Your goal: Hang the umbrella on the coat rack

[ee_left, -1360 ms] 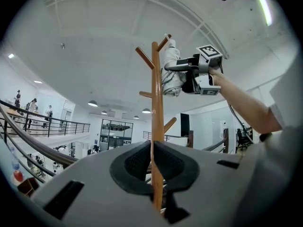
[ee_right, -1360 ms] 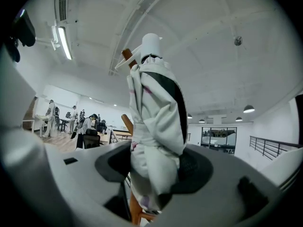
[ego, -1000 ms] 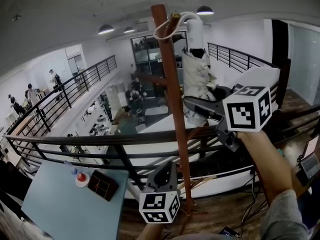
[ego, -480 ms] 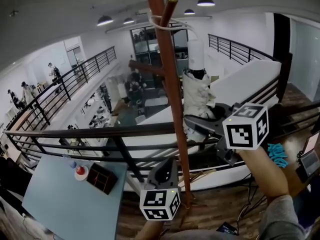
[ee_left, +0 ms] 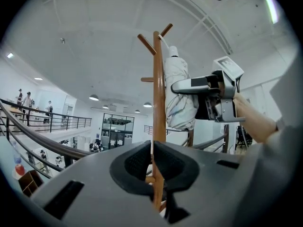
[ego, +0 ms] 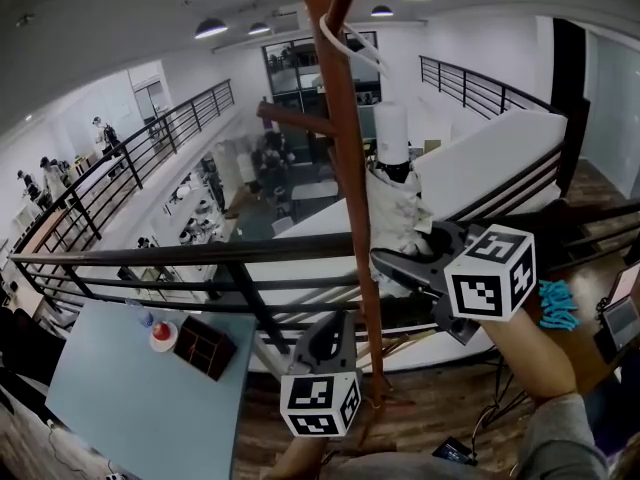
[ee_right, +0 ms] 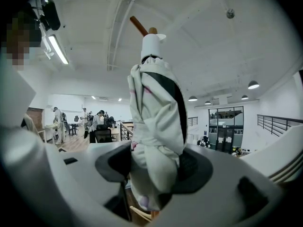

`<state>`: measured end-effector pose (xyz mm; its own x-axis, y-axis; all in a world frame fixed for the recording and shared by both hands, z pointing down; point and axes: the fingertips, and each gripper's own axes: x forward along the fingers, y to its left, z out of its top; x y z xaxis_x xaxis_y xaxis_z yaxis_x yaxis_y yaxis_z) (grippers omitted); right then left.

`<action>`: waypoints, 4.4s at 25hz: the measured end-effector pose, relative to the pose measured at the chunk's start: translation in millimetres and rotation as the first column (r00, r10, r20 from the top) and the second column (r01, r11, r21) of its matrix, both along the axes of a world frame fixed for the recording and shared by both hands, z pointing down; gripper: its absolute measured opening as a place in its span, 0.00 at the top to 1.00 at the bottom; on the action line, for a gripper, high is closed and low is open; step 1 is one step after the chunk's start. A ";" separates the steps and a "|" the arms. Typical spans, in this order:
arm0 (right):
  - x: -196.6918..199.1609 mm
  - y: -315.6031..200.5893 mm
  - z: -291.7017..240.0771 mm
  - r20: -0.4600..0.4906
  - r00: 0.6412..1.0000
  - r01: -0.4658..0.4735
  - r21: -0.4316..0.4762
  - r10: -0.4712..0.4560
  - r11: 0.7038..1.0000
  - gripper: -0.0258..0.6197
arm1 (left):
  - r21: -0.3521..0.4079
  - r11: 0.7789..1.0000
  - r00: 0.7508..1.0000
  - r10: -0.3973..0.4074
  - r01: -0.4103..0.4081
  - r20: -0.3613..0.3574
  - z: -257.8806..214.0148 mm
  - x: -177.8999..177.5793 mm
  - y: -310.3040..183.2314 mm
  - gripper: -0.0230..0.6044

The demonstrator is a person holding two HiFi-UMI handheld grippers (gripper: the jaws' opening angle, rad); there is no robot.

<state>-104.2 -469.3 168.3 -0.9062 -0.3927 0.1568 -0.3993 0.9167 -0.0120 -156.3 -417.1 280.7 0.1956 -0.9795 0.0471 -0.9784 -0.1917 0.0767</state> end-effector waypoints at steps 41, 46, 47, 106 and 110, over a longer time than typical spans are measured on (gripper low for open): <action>12.6 28.9 28.3 0.231 0.961 -0.199 0.187 0.154 0.962 0.57 | -0.023 0.998 0.999 0.053 -0.053 0.006 33.1 -8.4 -11.9 0.92; 16.1 45.8 37.8 0.262 0.949 -0.224 0.163 0.176 0.961 0.53 | -0.024 0.997 0.997 0.077 -0.077 0.000 43.1 -4.5 3.8 0.92; 16.7 48.9 43.9 0.259 0.948 -0.233 0.159 0.187 0.960 0.53 | -0.029 0.996 0.997 0.083 -0.083 0.000 48.3 -4.0 7.8 0.92; 230.2 237.3 196.3 -0.118 0.857 -0.461 0.258 0.501 0.849 0.90 | -0.145 0.968 0.976 0.213 -0.204 0.046 161.4 89.6 202.4 0.92; 244.6 276.6 202.6 -0.106 0.864 -0.460 0.232 0.492 0.857 0.90 | -0.161 0.968 0.978 0.204 -0.194 0.046 170.3 105.9 248.8 0.92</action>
<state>140.4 -192.7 370.8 -0.5702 -0.8065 0.1565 -0.7692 0.5910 0.2430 -50.5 -168.3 451.0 0.3779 -0.9009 0.2135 -0.9255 -0.3737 0.0610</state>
